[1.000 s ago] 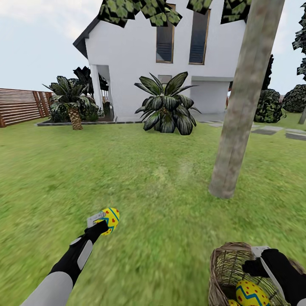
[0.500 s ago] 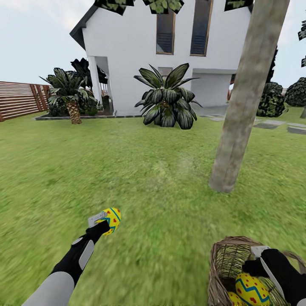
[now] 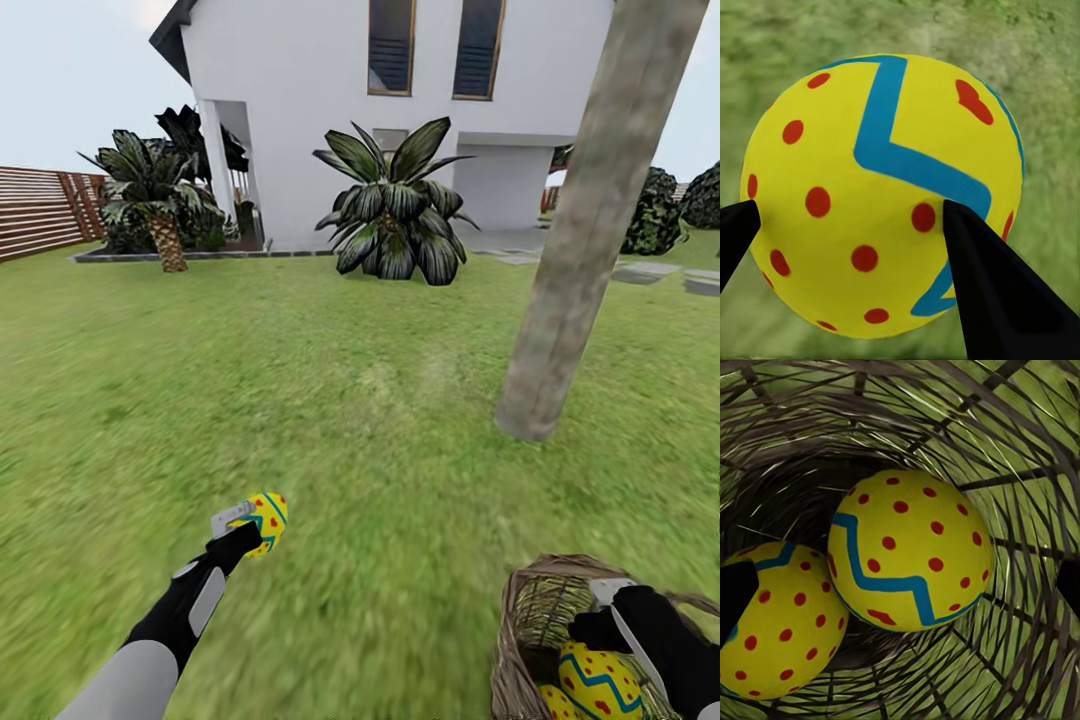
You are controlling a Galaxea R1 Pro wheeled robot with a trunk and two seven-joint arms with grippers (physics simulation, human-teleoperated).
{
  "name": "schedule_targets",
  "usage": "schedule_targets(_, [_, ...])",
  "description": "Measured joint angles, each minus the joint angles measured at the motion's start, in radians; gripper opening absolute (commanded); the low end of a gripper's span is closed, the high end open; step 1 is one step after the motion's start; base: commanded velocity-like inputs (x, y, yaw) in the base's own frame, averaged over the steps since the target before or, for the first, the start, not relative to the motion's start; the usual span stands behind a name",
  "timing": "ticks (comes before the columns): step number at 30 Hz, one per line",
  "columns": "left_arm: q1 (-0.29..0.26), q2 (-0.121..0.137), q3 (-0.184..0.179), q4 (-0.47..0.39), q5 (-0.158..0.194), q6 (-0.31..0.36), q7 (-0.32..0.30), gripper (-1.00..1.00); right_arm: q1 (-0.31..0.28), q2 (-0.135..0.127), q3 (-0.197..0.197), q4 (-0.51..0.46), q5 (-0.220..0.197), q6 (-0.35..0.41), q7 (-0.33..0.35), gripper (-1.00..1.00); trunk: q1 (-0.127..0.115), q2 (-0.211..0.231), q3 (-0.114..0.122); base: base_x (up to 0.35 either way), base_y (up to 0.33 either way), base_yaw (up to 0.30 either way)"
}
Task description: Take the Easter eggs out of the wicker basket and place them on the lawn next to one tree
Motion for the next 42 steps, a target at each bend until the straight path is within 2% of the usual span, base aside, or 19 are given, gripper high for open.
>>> schedule_targets(23, [0.0,-0.009,-0.001,0.004,0.0,0.0,0.0,-1.0,0.0,-0.001,-0.004,0.0,0.0,0.0,0.001,1.0,0.01,-0.005,-0.089,0.091,0.0,0.0])
schedule_targets(28, [0.0,-0.009,-0.002,0.004,0.0,0.0,0.0,-1.0,0.0,-0.006,-0.006,0.0,0.0,0.0,0.0,1.0,0.013,-0.007,-0.108,0.003,0.0,0.0])
schedule_targets(32, [0.0,-0.014,-0.002,0.004,0.0,0.0,0.0,-1.0,0.0,-0.024,-0.007,-0.031,-0.001,0.001,0.001,1.0,0.014,-0.008,-0.124,0.0,0.0,0.0])
schedule_targets(38, [0.0,-0.017,-0.002,0.013,-0.001,0.0,0.0,-1.0,0.0,-0.037,-0.008,-0.029,-0.001,0.001,0.002,1.0,0.017,-0.009,-0.147,0.0,0.0,0.0])
schedule_targets(42, [0.0,-0.018,-0.001,0.025,-0.001,0.0,0.0,-1.0,0.0,-0.041,-0.007,-0.032,-0.001,0.001,0.035,1.0,0.019,-0.01,-0.163,0.0,0.0,0.0])
